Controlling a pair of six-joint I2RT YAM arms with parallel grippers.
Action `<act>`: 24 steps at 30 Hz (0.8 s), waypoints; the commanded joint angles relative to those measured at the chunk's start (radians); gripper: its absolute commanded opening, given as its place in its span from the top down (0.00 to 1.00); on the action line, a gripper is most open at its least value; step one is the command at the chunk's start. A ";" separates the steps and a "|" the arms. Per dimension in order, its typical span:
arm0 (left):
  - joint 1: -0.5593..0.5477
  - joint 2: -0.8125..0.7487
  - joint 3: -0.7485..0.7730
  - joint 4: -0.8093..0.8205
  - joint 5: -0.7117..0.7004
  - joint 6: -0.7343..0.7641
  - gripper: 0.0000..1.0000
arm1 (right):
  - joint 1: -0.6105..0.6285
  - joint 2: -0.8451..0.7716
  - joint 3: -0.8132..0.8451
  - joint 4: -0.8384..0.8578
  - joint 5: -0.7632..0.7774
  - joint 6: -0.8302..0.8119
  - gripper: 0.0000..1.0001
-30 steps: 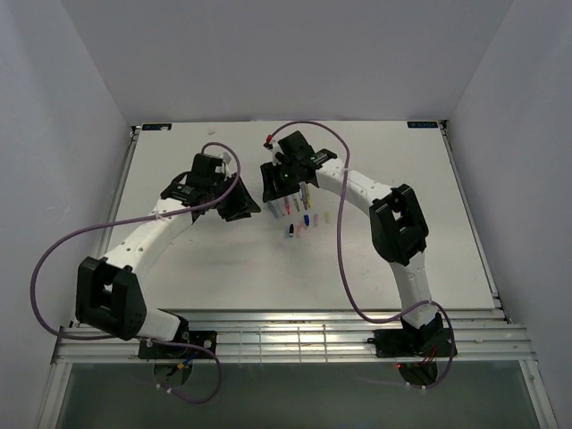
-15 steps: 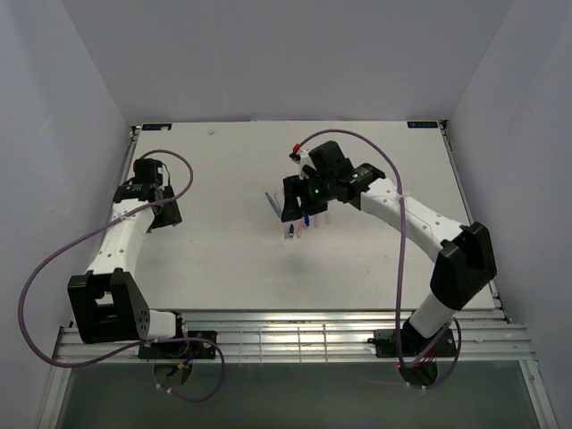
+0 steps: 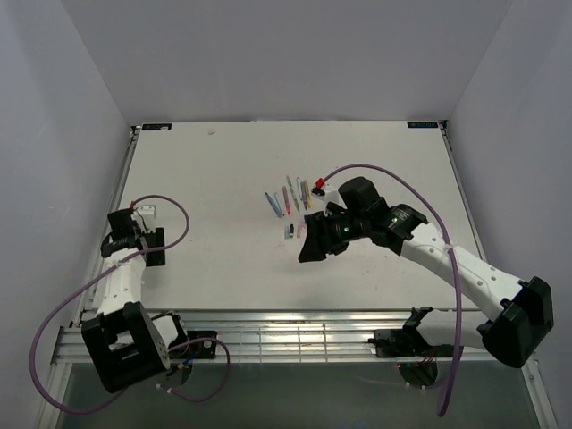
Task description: Open the pen caps
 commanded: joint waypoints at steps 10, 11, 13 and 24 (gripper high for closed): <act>0.337 -0.007 -0.042 0.185 0.400 0.386 0.31 | 0.008 -0.171 -0.182 0.072 -0.118 0.026 0.34; 0.338 0.014 -0.036 0.195 0.394 0.395 0.31 | 0.008 -0.172 -0.186 0.072 -0.118 0.026 0.34; 0.344 0.042 -0.020 0.199 0.415 0.422 0.31 | 0.009 -0.172 -0.191 0.063 -0.126 0.023 0.34; 0.401 0.148 0.009 0.267 0.459 0.454 0.32 | 0.009 -0.185 -0.246 0.064 -0.128 0.017 0.34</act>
